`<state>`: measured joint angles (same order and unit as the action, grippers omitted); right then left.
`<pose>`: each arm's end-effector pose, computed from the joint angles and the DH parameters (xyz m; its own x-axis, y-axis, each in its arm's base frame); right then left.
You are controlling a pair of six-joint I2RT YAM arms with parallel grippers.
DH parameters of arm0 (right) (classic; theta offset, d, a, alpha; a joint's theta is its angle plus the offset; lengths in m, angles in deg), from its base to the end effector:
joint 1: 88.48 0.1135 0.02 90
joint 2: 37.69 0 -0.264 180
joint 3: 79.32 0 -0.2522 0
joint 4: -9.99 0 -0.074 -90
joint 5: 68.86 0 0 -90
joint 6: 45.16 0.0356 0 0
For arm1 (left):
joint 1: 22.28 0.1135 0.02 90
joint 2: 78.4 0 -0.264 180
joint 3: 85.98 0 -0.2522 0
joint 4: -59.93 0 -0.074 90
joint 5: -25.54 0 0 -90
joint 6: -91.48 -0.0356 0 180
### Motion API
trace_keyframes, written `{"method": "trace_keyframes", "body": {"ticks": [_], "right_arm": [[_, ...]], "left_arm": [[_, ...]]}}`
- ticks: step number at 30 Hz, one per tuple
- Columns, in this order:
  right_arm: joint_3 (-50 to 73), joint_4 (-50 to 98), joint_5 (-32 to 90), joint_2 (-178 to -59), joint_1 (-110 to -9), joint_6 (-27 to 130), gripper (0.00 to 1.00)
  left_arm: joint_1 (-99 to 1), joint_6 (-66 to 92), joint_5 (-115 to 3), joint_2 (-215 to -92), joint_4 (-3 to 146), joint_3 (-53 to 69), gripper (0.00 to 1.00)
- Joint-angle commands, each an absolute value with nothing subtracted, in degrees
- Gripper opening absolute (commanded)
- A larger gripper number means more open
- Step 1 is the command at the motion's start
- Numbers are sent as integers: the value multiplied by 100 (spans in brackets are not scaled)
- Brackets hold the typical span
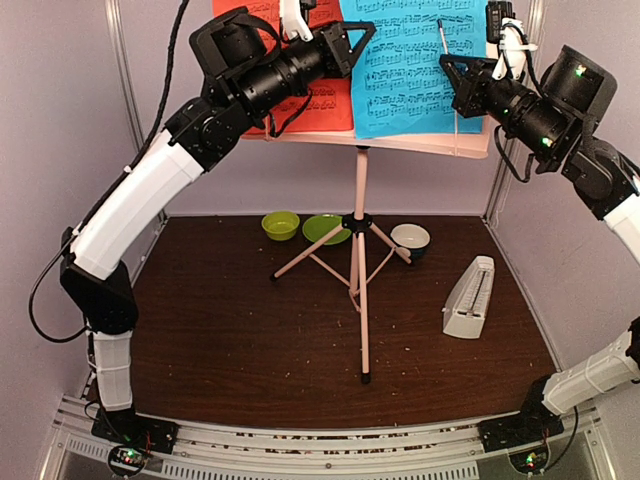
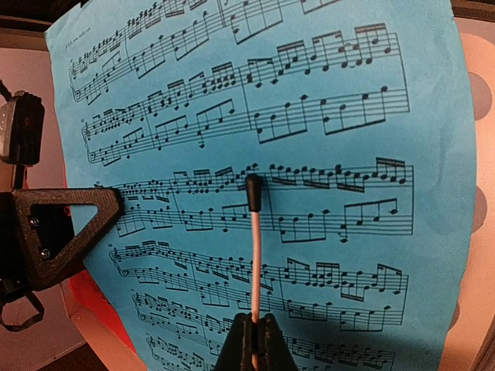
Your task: Set up the instrument practice props
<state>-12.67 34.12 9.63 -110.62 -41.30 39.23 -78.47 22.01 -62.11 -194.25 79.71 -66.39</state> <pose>0.1677 0.1705 0.5599 0.2473 0.1259 -0.9607 -0.5671 0.8228 -0.0381 0.2293 -0.3450 0.5740 -0.0800 -0.5103 -0.8563 0.8787 0.3696 -0.3023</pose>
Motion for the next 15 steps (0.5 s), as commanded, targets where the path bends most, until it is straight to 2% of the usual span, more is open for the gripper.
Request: {"method": "trace_keyframes", "body": {"ticks": [1,6,9,15], "right_arm": [[-1261,3294,1103,-10958,-4144,3991,0],[-1318,3293,1103,-10994,-4141,3988,0],[-1298,3289,1095,-10993,-4145,4008,0],[-1240,3262,1055,-10968,-4141,4005,3]], "left_arm": [[-7932,1973,-6096,-19527,7628,-6801,0],[-7950,1915,-6099,-19550,7665,-6828,0],[-7950,1923,-6108,-19546,7700,-6843,14],[-7950,1906,-6103,-19530,7729,-6863,26]]}}
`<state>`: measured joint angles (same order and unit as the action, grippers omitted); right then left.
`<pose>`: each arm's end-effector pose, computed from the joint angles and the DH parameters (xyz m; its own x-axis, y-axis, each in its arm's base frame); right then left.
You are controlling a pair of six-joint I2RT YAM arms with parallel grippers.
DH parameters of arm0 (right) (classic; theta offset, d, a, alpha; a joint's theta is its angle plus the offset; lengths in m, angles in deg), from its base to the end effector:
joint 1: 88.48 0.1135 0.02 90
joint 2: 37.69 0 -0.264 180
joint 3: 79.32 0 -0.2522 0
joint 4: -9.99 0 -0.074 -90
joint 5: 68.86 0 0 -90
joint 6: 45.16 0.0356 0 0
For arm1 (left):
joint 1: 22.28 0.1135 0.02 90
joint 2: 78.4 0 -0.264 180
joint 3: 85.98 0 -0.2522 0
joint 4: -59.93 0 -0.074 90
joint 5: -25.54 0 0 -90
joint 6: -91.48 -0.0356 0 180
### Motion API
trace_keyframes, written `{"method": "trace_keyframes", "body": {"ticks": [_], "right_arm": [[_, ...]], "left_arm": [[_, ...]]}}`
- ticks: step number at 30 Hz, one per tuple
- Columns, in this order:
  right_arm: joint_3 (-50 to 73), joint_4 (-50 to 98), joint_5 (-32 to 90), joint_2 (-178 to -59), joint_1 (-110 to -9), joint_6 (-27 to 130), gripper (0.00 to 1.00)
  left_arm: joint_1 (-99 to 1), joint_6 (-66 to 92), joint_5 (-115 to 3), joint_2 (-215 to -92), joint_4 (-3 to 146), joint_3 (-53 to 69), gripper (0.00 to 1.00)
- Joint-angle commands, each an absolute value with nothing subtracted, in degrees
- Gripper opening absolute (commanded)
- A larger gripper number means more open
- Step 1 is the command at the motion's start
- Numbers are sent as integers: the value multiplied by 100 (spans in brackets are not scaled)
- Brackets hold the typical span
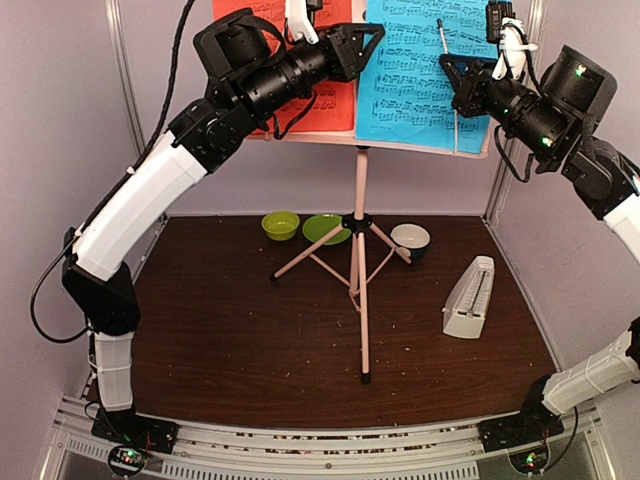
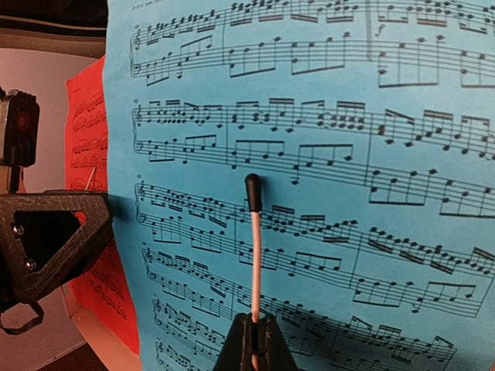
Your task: Set up the instrument practice props
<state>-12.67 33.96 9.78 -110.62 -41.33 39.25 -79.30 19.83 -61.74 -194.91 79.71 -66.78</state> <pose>0.1676 0.1704 0.5602 0.2492 0.1282 -0.9599 -0.5687 0.8216 -0.0379 0.2261 -0.3516 0.5713 -0.0569 -0.4901 -0.8698 0.8887 0.3721 -0.2678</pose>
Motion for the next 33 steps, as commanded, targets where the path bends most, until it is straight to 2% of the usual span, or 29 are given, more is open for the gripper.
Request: {"method": "trace_keyframes", "body": {"ticks": [1,6,11,19,22,27,33], "right_arm": [[-1232,3257,1049,-10967,-4141,4011,4],[-1231,3255,1042,-10958,-4141,4021,9],[-1246,3245,969,-10920,-4143,4064,21],[-1307,3272,953,-10816,-4146,4112,38],[-1319,3298,1000,-10734,-4145,4131,49],[-1282,3473,1165,-10492,-4137,4131,72],[-1041,3975,1024,-9930,-4146,4375,88]], "left_arm": [[-7950,1906,-6094,-19535,7742,-6863,26],[-7967,1809,-6075,-19476,7818,-6855,29],[-7991,1689,-6130,-19347,7909,-6784,37],[-8131,1286,-6288,-18989,7911,-6364,45],[-8181,1119,-6339,-18820,7980,-6226,48],[-8282,819,-6371,-18277,7958,-5477,61],[-8293,847,-6711,-17366,7980,-4066,81]]}}
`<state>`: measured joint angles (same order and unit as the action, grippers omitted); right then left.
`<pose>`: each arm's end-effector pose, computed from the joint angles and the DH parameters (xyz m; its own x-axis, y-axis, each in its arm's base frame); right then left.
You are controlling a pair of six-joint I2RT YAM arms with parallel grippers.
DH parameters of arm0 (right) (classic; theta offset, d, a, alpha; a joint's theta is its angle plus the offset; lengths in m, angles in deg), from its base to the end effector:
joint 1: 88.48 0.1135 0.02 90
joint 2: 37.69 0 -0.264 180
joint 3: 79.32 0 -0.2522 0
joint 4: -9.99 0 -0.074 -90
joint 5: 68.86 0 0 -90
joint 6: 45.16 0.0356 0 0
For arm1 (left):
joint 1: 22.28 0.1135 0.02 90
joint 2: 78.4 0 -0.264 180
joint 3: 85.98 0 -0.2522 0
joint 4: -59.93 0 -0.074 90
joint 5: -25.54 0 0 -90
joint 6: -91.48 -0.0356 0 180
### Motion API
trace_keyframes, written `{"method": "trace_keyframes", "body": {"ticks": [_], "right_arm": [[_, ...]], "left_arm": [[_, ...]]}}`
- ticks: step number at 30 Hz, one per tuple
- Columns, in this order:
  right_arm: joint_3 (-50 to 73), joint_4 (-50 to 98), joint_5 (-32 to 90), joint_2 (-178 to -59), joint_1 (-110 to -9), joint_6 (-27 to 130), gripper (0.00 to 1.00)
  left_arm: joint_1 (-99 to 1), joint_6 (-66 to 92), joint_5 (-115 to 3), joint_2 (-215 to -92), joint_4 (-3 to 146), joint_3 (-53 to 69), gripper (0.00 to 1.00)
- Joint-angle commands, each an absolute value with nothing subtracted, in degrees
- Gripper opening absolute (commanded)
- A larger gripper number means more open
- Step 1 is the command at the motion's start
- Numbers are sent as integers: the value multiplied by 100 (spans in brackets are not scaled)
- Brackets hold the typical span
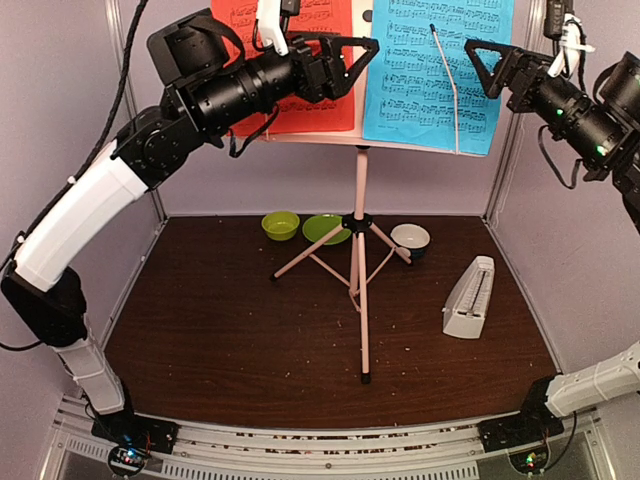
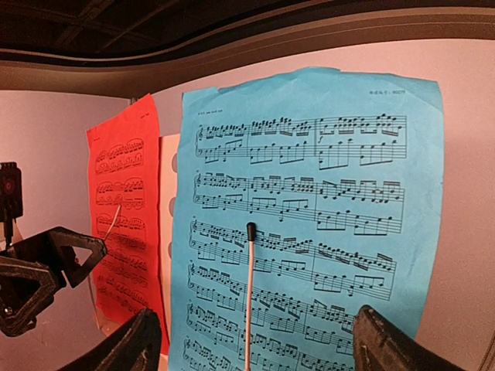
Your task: Set up the instrument practice props
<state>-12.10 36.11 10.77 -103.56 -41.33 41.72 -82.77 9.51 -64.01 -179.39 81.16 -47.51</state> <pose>0.1314 0.1322 0.5773 0.2741 0.2167 -0.9370 -0.5927 0.8053 0.0129 0.1798 -0.3182 0.5728 0.0392 -0.3529 -0.9349 0.8881 0.4411 -0.1293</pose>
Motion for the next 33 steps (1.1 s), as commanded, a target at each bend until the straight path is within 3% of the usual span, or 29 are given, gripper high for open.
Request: {"method": "trace_keyframes", "body": {"ticks": [1,8,16,24,33], "right_arm": [[-960,4072,965,-9802,-4144,4447,89],[-204,5007,387,-8823,-4146,5063,95],[719,6406,-438,-7727,-4146,6089,95],[1288,7900,-770,-7671,-4153,7182,99],[1960,8026,-382,-8253,-4450,7816,100]], "left_arm": [[-8293,886,-6812,-17192,7964,-3791,84],[-8293,1321,-7622,-16264,7944,-2196,97],[-8298,1948,-7960,-15715,8238,-1185,98],[-8293,2913,-8457,-15610,9388,-943,98],[-8265,3314,-9129,-15750,10572,-1068,98]]}}
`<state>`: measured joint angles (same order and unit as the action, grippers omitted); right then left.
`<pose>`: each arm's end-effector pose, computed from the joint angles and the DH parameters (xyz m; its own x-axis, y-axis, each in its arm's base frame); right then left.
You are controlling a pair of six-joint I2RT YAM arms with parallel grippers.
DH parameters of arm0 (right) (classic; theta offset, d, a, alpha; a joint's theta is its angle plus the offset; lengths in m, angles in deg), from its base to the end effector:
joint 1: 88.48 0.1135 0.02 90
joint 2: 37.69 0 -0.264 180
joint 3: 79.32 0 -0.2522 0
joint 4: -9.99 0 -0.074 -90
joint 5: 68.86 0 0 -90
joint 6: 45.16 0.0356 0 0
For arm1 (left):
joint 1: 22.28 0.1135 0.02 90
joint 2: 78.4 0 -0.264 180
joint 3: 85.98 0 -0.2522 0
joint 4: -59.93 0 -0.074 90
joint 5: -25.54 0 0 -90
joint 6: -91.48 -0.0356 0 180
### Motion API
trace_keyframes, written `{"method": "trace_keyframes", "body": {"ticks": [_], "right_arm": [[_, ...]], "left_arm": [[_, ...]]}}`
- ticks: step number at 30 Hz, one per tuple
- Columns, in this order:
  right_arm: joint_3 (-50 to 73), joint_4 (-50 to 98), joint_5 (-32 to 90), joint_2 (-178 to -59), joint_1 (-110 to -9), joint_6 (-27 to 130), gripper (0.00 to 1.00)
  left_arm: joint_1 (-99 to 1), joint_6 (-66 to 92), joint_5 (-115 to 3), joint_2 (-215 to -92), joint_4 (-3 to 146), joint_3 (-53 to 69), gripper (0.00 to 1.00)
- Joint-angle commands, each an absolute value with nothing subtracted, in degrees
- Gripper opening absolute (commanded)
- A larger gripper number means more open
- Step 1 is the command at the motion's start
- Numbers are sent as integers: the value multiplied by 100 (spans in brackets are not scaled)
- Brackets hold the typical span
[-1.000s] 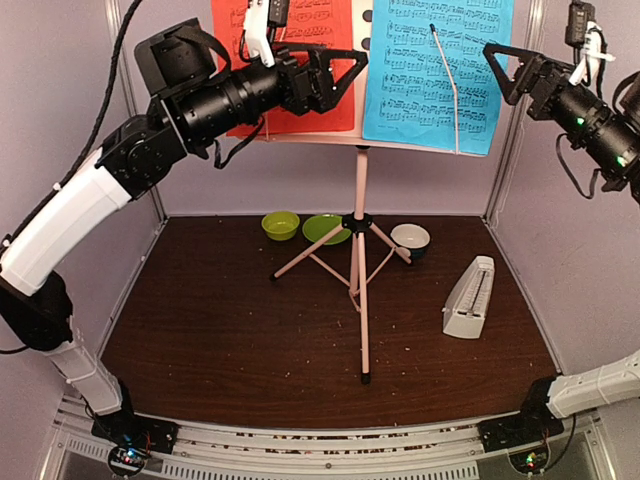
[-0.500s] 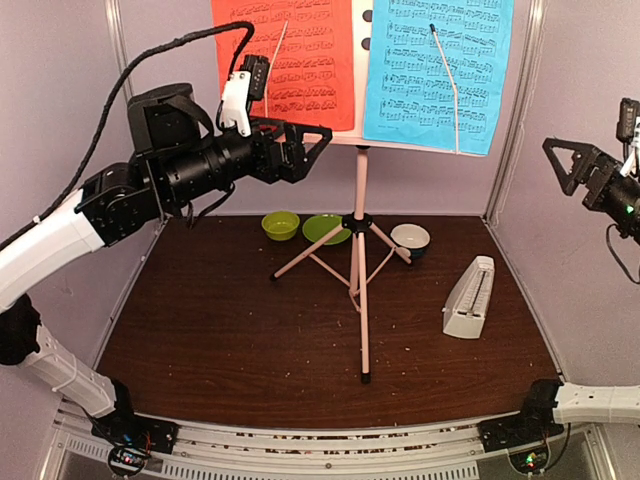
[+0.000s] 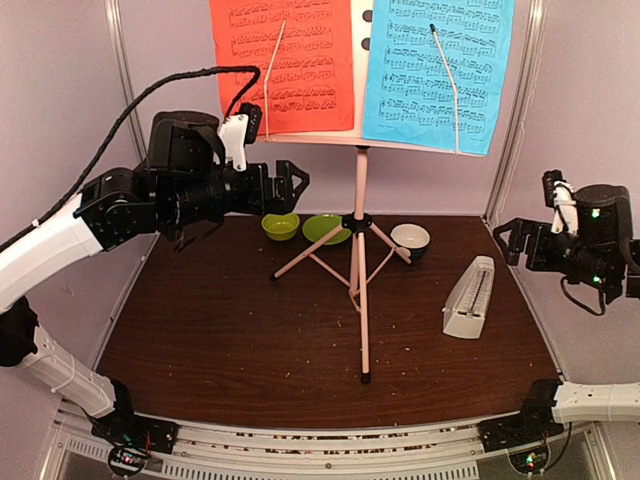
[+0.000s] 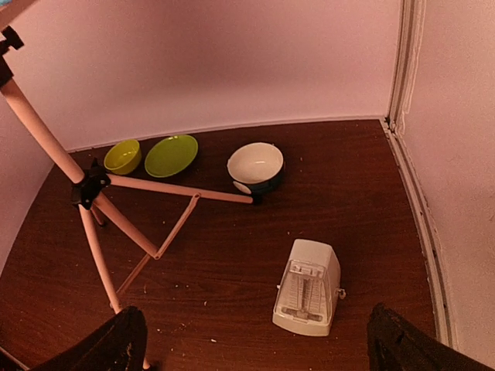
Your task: Set up the instrument practice props
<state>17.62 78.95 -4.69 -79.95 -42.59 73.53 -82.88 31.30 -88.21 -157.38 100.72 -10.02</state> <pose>0.0870 0.0675 0.4058 -0.4701 0.1359 -0.8721 -0.1747 0.9542 0.2429 0.1601 -0.2548 0.4506 -0.4174 -0.1865 -0.8894 0.4606 0.8003 -0.3839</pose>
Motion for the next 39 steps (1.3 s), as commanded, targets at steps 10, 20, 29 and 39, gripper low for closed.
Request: {"method": "trace_keyframes", "body": {"ticks": [10,20,29,39], "right_arm": [[2285,8036,-42,-9357,-5487,9044,100],[2275,7895,-251,-10249,-5970,9334,100],[2461,7297,-221,-10913,-6324,9121,95],[2484,7059,-176,-11472,-6387,9159,84]], "left_arm": [[-8093,4014,-8916,-15367,10952,-461,98],[-7943,4146,-8791,-15317,10961,-302,98],[-7875,4156,-8865,-15127,10718,300,98],[-7742,3911,-8977,-14747,10578,668,98]]}}
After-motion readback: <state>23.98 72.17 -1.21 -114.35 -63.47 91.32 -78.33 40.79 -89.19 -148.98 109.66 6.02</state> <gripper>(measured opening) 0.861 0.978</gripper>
